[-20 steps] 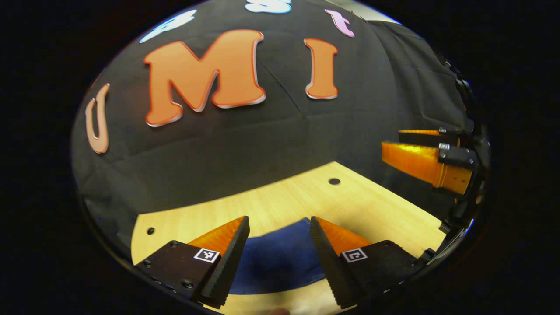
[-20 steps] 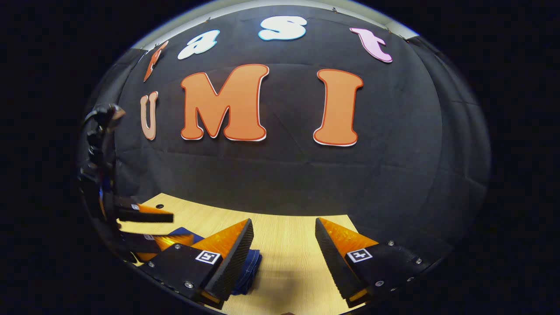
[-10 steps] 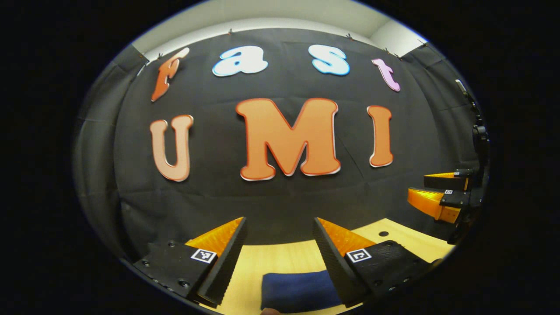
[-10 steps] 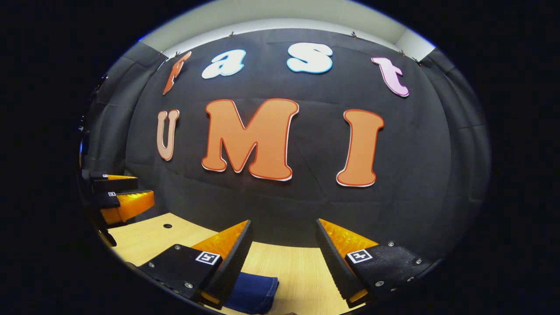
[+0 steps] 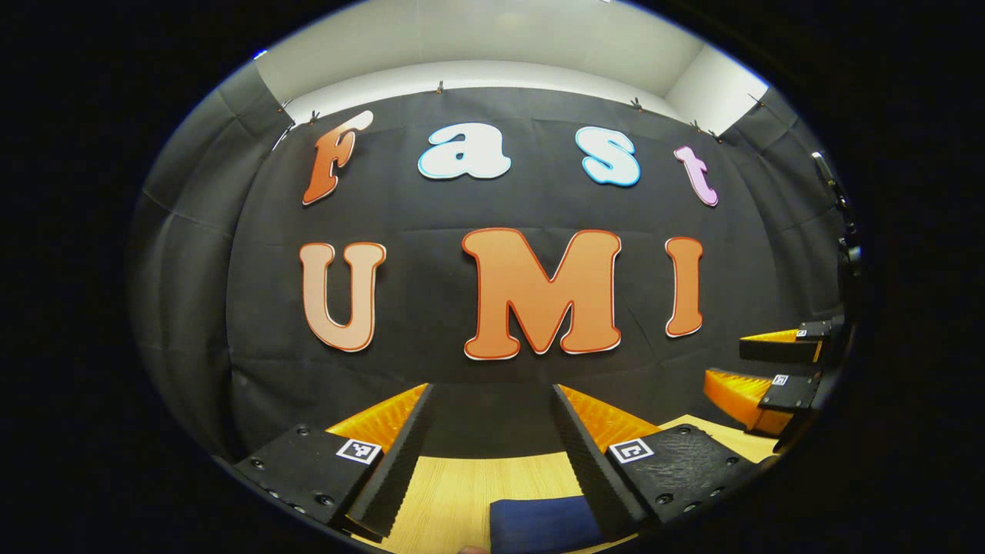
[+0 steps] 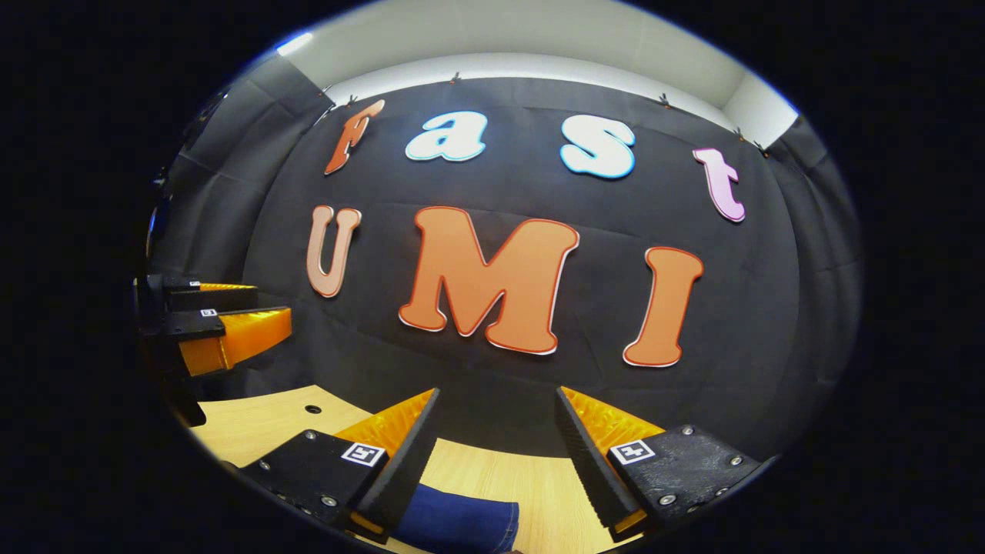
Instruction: Grasp the waist and the cuffs of the jeans and fold them to make the two legs overlap; first hold the waist and fold one-third of the jeans toward the cuffs, then hold the cuffs and fold the remaining one-third in the same direction to finish folding.
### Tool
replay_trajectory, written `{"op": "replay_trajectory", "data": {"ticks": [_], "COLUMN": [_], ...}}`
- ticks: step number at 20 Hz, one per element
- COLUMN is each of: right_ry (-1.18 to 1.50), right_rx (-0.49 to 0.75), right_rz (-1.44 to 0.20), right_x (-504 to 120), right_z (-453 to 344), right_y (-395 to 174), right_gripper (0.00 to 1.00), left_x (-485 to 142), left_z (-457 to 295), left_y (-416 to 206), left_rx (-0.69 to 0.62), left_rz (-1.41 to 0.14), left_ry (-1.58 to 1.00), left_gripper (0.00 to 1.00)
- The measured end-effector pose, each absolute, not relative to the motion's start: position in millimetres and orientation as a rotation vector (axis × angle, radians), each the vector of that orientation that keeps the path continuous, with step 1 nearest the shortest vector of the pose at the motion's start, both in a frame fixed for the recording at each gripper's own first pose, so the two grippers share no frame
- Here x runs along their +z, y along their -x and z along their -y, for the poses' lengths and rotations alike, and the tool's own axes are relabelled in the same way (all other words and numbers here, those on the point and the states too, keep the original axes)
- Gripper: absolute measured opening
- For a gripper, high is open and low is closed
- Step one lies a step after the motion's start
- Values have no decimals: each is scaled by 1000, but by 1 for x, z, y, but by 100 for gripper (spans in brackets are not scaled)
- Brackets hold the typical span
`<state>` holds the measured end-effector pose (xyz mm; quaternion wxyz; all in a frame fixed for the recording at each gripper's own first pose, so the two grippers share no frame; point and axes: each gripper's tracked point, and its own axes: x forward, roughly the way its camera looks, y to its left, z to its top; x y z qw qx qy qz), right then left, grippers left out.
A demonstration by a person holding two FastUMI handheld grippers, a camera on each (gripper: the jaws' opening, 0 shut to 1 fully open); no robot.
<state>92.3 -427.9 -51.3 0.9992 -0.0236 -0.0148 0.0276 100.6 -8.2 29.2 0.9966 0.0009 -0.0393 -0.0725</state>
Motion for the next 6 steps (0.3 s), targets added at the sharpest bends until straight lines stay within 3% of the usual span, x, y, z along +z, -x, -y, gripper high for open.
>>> {"op": "replay_trajectory", "data": {"ticks": [1, 2, 6], "right_ry": [44, 42, 34], "right_rx": [67, 74, 93], "right_rz": [31, 28, 25], "right_x": [-49, -47, -47], "right_z": [419, 412, 393], "right_y": [-91, -91, -82], "right_gripper": [96, 92, 96], "left_x": [30, 28, 25], "left_z": [5, 5, 3], "left_y": [-101, -99, -89], "left_rx": [-143, -145, -170], "left_rz": [74, 65, 56], "left_ry": [-6, -11, 36], "left_gripper": [89, 92, 97]}}
